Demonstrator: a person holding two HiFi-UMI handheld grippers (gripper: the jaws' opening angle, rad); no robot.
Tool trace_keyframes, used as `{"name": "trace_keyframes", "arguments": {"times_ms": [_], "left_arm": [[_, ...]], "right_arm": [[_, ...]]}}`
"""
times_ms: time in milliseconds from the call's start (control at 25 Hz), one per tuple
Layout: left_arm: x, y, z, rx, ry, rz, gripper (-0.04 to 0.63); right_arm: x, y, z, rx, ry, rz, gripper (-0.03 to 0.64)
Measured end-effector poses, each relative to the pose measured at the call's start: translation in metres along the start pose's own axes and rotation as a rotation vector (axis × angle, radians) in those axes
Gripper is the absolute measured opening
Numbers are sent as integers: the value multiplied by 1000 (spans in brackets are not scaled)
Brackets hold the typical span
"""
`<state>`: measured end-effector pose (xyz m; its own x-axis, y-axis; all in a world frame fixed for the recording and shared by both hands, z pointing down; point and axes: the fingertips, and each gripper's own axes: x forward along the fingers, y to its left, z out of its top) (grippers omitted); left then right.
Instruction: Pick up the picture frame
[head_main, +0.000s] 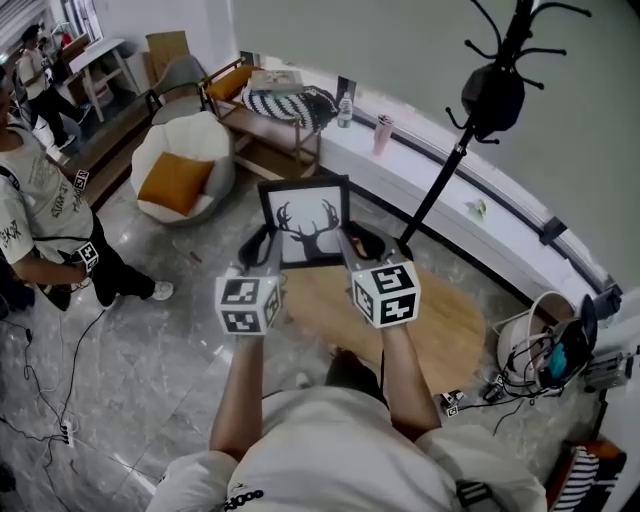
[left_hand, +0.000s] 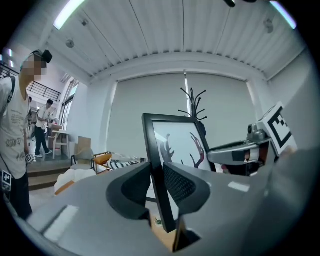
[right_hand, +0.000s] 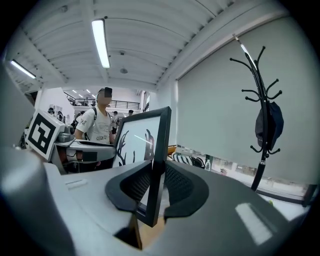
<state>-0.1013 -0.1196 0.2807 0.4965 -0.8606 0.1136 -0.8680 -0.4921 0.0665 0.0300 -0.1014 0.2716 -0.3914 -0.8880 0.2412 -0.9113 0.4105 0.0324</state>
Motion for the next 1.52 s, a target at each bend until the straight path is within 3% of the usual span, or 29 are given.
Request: {"name": "trace_keyframes", "arguments": {"times_ms": [360,560,1160,1520], "left_arm": [[-22,-19,62,105,-123,-14,89],[-27,-25,90,122,-174,-31,89],[-50,-35,122,204,-272,-27,91],[-49,-36,121,210,-262,-33,91]], "right_arm": [[-35,1,52,-43,-117,-3,83],[-48,0,79,-72,-173,-12,83],[-73,9,105,-123,-249,-21,83],[-70,8,102,-124,-236,-21,83]]}}
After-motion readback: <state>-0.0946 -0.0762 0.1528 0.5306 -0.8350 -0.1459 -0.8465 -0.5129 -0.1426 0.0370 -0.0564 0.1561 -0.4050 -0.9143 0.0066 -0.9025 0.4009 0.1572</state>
